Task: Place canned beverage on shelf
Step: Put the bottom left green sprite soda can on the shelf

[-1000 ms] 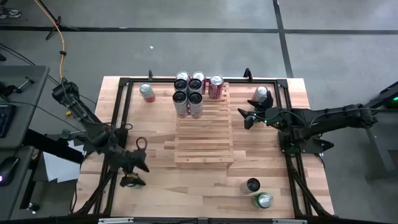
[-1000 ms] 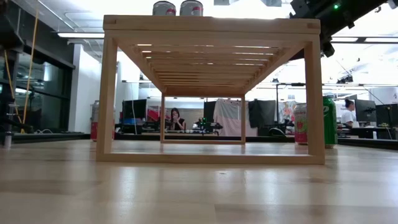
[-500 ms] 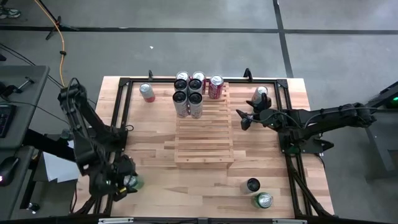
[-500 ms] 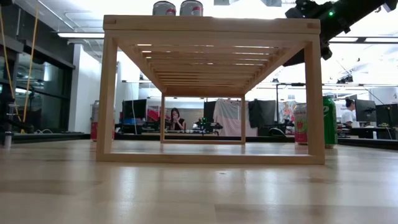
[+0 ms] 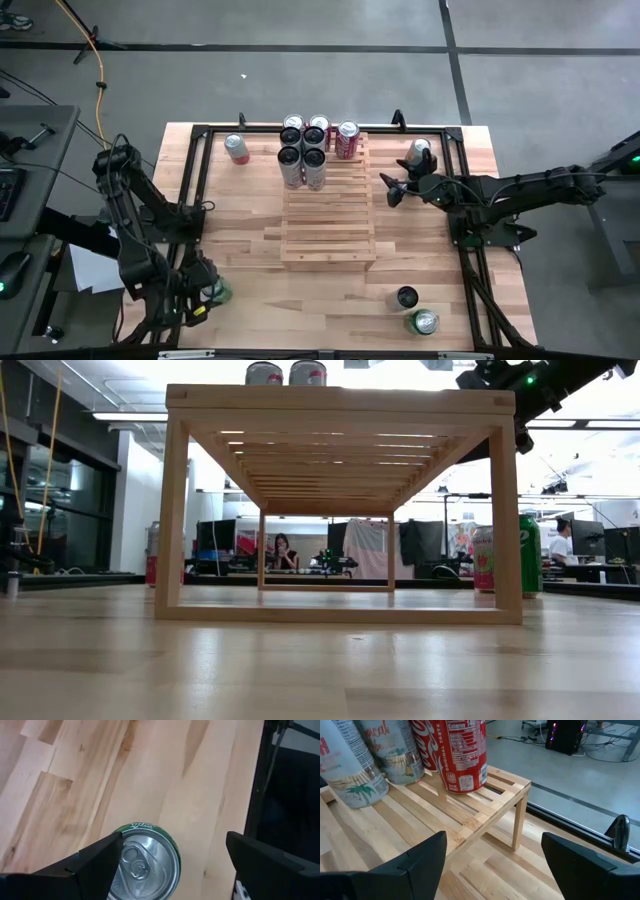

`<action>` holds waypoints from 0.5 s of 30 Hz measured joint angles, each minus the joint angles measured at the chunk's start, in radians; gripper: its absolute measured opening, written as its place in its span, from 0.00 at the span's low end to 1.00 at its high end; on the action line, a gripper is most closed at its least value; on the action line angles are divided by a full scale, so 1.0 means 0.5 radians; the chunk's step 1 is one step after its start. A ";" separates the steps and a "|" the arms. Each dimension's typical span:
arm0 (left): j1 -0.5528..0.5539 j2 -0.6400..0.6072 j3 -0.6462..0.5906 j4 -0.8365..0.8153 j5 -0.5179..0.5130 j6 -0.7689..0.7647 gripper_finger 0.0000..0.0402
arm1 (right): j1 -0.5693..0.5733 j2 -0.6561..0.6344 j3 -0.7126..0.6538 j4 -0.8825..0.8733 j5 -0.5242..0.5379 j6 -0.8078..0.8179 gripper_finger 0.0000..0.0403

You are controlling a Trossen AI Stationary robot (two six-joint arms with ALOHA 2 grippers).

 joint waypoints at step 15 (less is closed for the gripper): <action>0.001 0.000 0.184 -0.179 -0.023 0.068 0.87 | 0.000 0.000 0.000 -0.001 0.024 0.015 0.77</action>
